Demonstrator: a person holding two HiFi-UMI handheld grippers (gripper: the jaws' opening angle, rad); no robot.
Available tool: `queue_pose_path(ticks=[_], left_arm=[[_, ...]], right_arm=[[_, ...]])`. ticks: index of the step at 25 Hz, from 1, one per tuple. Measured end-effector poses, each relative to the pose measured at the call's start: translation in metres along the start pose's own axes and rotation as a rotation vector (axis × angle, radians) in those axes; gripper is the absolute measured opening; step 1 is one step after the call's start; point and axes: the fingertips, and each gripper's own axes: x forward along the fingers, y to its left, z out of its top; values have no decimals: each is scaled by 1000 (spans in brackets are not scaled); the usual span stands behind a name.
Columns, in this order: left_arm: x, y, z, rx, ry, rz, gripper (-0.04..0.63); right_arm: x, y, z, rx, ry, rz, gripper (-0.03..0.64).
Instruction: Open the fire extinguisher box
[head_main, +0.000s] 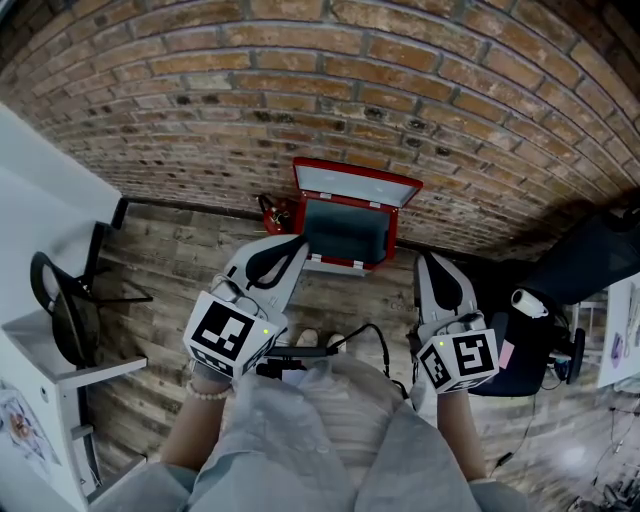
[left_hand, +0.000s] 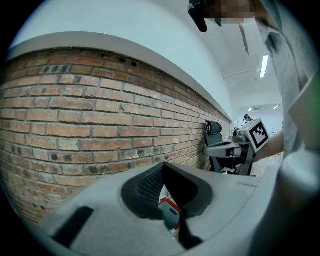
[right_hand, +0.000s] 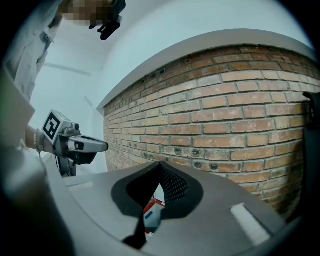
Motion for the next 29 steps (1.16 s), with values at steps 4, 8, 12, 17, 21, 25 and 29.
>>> queue_pose_path(ticks=[4, 8, 12, 17, 21, 25, 29], left_arm=[[0, -1, 0, 16, 3, -1, -3], [1, -3, -3, 33, 12, -2, -3], [2, -5, -5, 38, 18, -4, -3], [3, -4, -5, 34, 15, -2, -3], [3, -3, -4, 34, 12, 1, -3], [4, -1, -6, 29, 14, 4, -3], [4, 2, -4, 22, 9, 7, -3]], right_arm=[[-1, 0, 0, -1, 1, -2, -3], [-2, 1, -1, -6, 4, 0, -2], [-3, 1, -2, -7, 10, 0, -3], [-2, 1, -4, -10, 15, 1, -3], [-2, 2, -5, -17, 20, 6, -3], [0, 2, -6, -18, 23, 9, -3], [3, 5, -5, -21, 25, 15, -3]])
